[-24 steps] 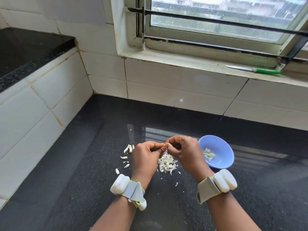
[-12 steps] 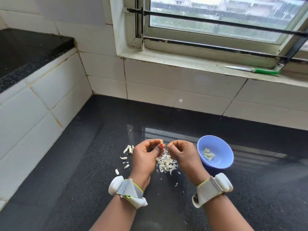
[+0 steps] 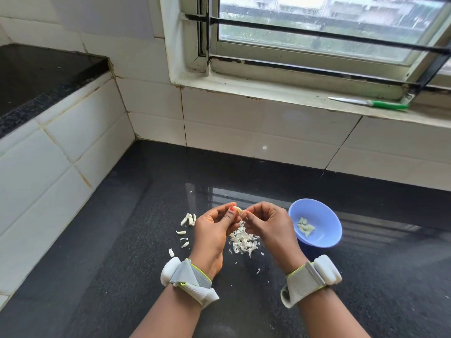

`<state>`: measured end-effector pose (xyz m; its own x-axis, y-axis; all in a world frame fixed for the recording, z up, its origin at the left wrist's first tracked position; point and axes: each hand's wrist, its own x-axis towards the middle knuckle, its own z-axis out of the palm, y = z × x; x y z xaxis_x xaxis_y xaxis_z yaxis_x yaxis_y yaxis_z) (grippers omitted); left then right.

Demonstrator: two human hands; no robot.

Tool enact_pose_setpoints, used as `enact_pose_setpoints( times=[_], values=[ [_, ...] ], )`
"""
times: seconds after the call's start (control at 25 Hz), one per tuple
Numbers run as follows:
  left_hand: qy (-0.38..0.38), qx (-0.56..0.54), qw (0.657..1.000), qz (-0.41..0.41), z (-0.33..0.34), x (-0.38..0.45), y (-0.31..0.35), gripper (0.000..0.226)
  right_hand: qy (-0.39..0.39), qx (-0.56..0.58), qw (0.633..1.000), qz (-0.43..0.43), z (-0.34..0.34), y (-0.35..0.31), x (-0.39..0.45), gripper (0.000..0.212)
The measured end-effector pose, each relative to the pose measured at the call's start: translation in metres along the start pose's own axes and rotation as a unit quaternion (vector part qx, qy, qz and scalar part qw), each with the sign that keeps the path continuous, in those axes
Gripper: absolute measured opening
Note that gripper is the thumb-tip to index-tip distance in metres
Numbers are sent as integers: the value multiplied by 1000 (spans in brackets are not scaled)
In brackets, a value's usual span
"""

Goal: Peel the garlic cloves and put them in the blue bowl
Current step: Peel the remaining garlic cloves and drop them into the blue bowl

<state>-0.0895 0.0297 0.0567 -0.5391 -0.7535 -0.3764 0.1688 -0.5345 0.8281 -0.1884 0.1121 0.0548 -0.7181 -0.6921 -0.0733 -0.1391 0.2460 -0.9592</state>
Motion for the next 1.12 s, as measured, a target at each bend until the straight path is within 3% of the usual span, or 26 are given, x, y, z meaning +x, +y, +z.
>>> enact_pose_setpoints(
  times=[0.2,0.36,0.44,0.6,0.72,0.92,1.12],
  values=[
    [-15,53,998,26,1,-3,-1,7,24,-19,999,-38,2,0,0,3],
    [1,245,962,117,-7,6,-5,4,49,-68,994,-70,2,1,2,8],
    [-5,300,941,156,-9,7,-7,9,36,-56,995,-72,2,1,2,11],
    [-42,314,933,170,-10,7,-2,15,-10,-17,997,-80,-3,2,4,11],
    [-52,298,944,133,-8,3,0,19,-31,27,996,-76,-5,4,5,16],
    [-81,147,986,-10,0,-2,1,19,-55,111,991,-49,-4,6,2,13],
    [-88,17,986,-140,2,-5,2,16,-48,181,982,-28,-1,8,-2,5]
  ],
)
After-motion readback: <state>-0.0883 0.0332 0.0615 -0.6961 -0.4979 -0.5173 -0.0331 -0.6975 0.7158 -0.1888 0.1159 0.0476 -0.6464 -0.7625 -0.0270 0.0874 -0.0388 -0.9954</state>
